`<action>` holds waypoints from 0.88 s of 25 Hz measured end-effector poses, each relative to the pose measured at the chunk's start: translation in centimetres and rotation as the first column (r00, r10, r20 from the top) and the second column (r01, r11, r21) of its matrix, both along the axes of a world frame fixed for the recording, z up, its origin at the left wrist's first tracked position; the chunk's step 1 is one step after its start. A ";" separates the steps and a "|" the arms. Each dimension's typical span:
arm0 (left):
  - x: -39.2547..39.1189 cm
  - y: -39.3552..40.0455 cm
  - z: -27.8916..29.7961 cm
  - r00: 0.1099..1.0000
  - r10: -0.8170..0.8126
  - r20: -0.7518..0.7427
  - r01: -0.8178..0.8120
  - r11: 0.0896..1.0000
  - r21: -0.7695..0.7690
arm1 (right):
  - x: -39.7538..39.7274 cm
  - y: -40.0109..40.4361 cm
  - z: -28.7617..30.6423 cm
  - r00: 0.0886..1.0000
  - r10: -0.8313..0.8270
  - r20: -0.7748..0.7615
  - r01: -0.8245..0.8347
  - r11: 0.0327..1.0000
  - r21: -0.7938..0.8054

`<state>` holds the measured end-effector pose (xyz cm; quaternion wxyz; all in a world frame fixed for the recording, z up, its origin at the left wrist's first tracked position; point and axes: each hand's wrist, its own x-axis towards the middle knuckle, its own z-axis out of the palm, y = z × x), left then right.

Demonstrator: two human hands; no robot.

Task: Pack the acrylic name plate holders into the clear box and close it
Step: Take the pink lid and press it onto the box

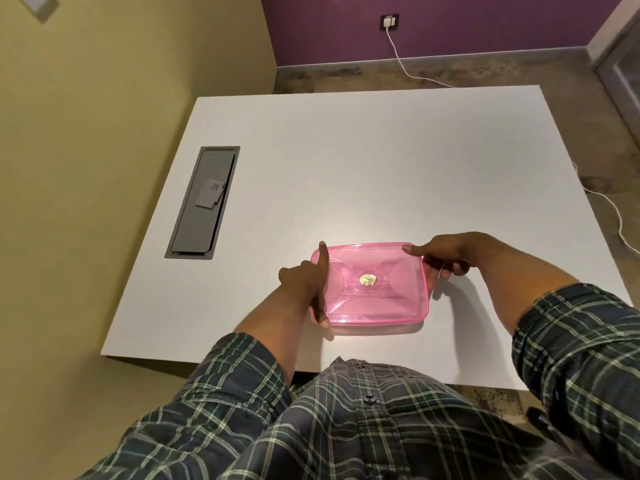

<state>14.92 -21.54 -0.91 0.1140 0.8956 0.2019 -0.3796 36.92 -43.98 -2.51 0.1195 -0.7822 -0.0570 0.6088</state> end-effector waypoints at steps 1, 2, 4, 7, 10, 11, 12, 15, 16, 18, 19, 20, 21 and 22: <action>0.1 -0.1 0.0 1.000 0.007 -0.003 -0.007 1.000 0.003 | 0.2 0.1 0.0 0.999 0.002 -0.043 -0.003 1.000 -0.021; 0.1 -0.2 0.1 1.000 0.011 -0.009 -0.011 1.000 0.003 | 0.5 0.3 0.0 0.997 0.006 -0.077 -0.009 0.999 -0.041; 0.0 -0.1 0.3 1.000 0.007 -0.017 -0.007 1.000 -0.009 | 0.9 0.7 0.0 0.996 0.014 -0.091 -0.020 0.998 -0.062; -0.3 0.0 0.1 1.000 -0.003 0.001 0.003 1.000 -0.014 | 1.4 1.3 0.2 0.995 0.101 0.009 -0.100 0.994 -0.038; -0.2 0.3 -0.1 1.000 0.020 0.005 -0.020 0.997 -0.074 | 1.4 1.1 0.0 0.980 0.154 0.126 -0.157 0.987 0.019; -0.1 0.5 0.0 0.999 0.039 0.007 -0.038 0.991 -0.126 | 1.4 1.1 -0.1 0.981 0.142 0.129 -0.148 0.989 0.031; -0.1 0.8 0.1 0.999 0.051 0.003 -0.050 0.984 -0.172 | 1.4 1.1 -0.1 0.984 0.133 0.122 -0.138 0.990 0.034; -0.3 1.1 0.5 0.998 0.056 -0.034 -0.062 0.972 -0.227 | 1.4 1.1 -0.1 0.988 0.111 0.103 -0.114 0.993 0.024; -0.5 1.1 0.4 0.998 0.055 -0.030 -0.060 0.973 -0.221 | 1.3 1.1 -0.1 0.989 0.103 0.101 -0.106 0.994 0.018; -0.6 1.0 0.1 0.998 0.069 0.012 -0.065 0.978 -0.198 | 1.1 0.9 -0.2 0.991 0.086 0.104 -0.088 0.996 0.017; -0.7 1.1 0.0 0.995 0.094 0.032 -0.086 0.975 -0.203 | 1.0 0.8 -0.3 0.991 0.077 0.110 -0.080 0.996 0.028; -0.8 1.1 0.0 0.993 0.114 0.039 -0.103 0.969 -0.224 | 0.9 0.6 -0.4 0.990 0.066 0.121 -0.071 0.997 0.043; -0.9 1.2 0.0 0.992 0.117 0.036 -0.105 0.964 -0.246 | 0.7 0.5 -0.5 0.990 0.050 0.136 -0.058 0.997 0.058; -1.0 1.3 -0.1 0.994 0.101 0.031 -0.089 0.962 -0.259 | 0.6 0.4 -0.5 0.988 0.032 0.150 -0.043 0.997 0.070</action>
